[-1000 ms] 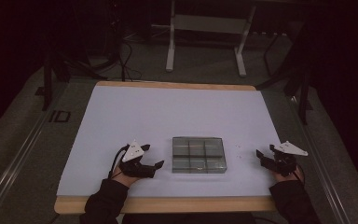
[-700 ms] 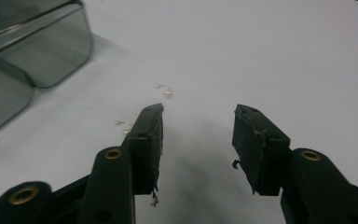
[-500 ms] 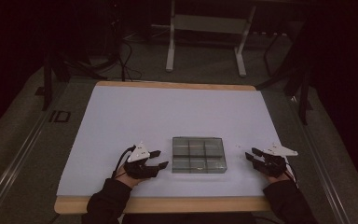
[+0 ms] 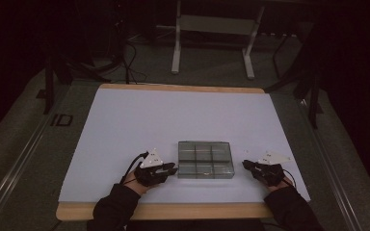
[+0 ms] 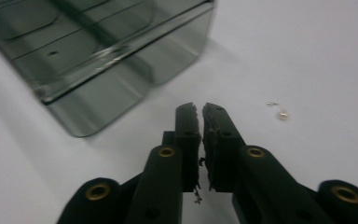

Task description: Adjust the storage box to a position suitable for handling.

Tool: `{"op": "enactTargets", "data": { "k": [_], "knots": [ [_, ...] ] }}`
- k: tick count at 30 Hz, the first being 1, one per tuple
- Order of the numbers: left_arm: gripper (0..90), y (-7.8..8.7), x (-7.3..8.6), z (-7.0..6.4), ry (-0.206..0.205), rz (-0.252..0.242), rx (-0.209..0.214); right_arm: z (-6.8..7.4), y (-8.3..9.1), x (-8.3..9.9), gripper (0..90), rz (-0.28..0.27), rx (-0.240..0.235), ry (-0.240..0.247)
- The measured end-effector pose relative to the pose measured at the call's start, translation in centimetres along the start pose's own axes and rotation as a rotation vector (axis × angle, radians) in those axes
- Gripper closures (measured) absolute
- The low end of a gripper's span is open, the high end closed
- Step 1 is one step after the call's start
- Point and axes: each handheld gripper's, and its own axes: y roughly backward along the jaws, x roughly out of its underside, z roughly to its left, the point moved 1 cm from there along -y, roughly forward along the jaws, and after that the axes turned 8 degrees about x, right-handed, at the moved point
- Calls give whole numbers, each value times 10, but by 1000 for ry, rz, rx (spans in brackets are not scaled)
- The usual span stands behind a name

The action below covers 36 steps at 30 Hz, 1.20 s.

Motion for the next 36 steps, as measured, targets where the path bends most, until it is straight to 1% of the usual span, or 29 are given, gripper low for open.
{"op": "enactTargets", "data": {
  "k": [2, 6, 12, 15, 22, 23, 24, 30, 31, 32, 33, 34, 36],
  "knots": [
    [797, -1, 0, 0, -14, 10, -6, 4, -1, -1, 875, 5, -13, 17],
    [888, -5, 1, -2, -49, 44, -10, 11, -3, -3, 895, 9, -53, 40],
    [900, -4, 0, -2, -49, 37, -2, 21, -3, -7, 896, -6, -101, 72],
    [900, -4, 0, -2, -54, 40, 2, 24, -4, -8, 896, -5, -112, 79],
    [900, -1, -3, -4, -57, 29, 7, 25, -3, -9, 898, -3, -111, 88],
    [900, -1, -4, -5, -62, 24, 14, 26, -2, -9, 898, -3, -109, 90],
    [900, -1, -4, -6, -65, 26, 11, 26, -1, -10, 898, -6, -107, 89],
    [900, -1, -4, -5, -63, 22, 14, 23, 4, -12, 897, -34, -129, 60],
    [900, -1, -5, -5, -63, 12, 18, 22, 5, -12, 898, -40, -140, 53],
    [900, 0, -5, -6, -61, -2, 24, 23, 6, -13, 897, -48, -146, 55],
    [900, 0, -6, -7, -64, -3, 24, 24, 8, -14, 897, -58, -145, 64],
    [900, 0, -7, -7, -71, -1, 23, 26, 9, -16, 897, -59, -137, 74],
    [887, 0, -7, -5, -67, -6, 21, 27, 9, -17, 882, -62, -119, 82]
  ]
}}
